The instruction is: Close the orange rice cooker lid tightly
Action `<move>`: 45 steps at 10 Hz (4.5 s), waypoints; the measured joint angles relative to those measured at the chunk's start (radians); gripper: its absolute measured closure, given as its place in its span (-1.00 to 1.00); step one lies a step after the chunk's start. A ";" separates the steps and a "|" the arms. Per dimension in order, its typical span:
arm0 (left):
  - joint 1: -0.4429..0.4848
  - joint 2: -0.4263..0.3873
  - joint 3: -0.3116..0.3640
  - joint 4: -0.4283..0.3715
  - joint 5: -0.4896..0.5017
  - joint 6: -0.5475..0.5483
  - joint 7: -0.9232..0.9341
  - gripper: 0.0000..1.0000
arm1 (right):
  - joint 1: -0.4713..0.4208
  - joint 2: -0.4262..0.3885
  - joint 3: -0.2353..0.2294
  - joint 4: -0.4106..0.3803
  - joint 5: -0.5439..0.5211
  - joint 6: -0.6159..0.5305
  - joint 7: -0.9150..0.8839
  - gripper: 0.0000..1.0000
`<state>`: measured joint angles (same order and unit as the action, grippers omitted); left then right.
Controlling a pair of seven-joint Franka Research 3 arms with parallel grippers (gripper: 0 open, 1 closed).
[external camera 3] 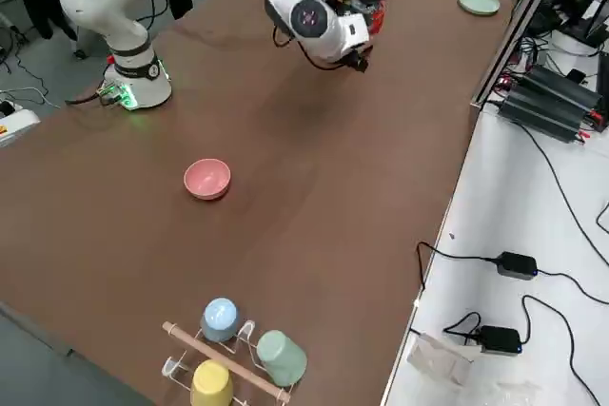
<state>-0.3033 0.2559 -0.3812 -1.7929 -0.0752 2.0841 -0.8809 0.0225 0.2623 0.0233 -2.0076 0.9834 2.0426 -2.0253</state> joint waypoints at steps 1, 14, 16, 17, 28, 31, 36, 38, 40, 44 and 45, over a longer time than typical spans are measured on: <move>-0.005 0.021 0.000 0.000 0.000 0.024 -0.001 0.98 | -0.002 0.034 0.000 -0.004 0.061 -0.026 -0.089 -1.00; -0.061 0.141 0.003 0.146 0.056 -0.083 -0.141 0.20 | 0.118 0.404 0.062 -0.013 0.585 -0.261 -0.620 -1.00; -0.042 0.130 0.008 0.287 0.061 -0.213 -0.141 -0.37 | 0.172 0.427 0.067 -0.014 0.668 -0.240 -0.626 -0.93; -0.013 0.116 0.009 0.312 0.066 -0.228 -0.138 -0.68 | 0.184 0.429 0.068 -0.019 0.692 -0.232 -0.626 -0.77; 0.444 -0.081 0.075 0.324 0.069 -0.455 0.642 -1.00 | 0.229 0.451 0.146 -0.093 0.941 -0.232 -0.710 -0.50; 0.328 -0.106 0.271 0.325 0.069 -0.455 0.803 -1.00 | 0.237 0.452 0.150 -0.086 0.988 -0.233 -0.720 -0.50; 0.273 -0.119 0.282 0.322 0.074 -0.457 0.762 -1.00 | 0.262 0.453 0.147 -0.078 1.042 -0.222 -0.734 -0.50; 0.288 -0.119 0.283 0.321 0.074 -0.457 0.762 -1.00 | 0.261 0.455 0.145 -0.076 1.059 -0.222 -0.735 -0.51; 0.291 -0.119 0.283 0.321 0.074 -0.456 0.764 -1.00 | 0.261 0.466 0.144 -0.058 1.082 -0.220 -0.736 -0.51; 0.294 -0.119 0.288 0.321 0.074 -0.456 0.764 -1.00 | 0.262 0.499 0.144 -0.025 1.096 -0.207 -0.741 -0.51; 0.295 -0.119 0.288 0.321 0.074 -0.456 0.765 -1.00 | 0.263 0.501 0.144 -0.021 1.096 -0.207 -0.742 -0.51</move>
<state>-0.0079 0.1371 -0.0930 -1.4720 -0.0017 1.6284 -0.1158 0.2852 0.7633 0.1676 -2.0291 2.0796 1.8359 -2.7671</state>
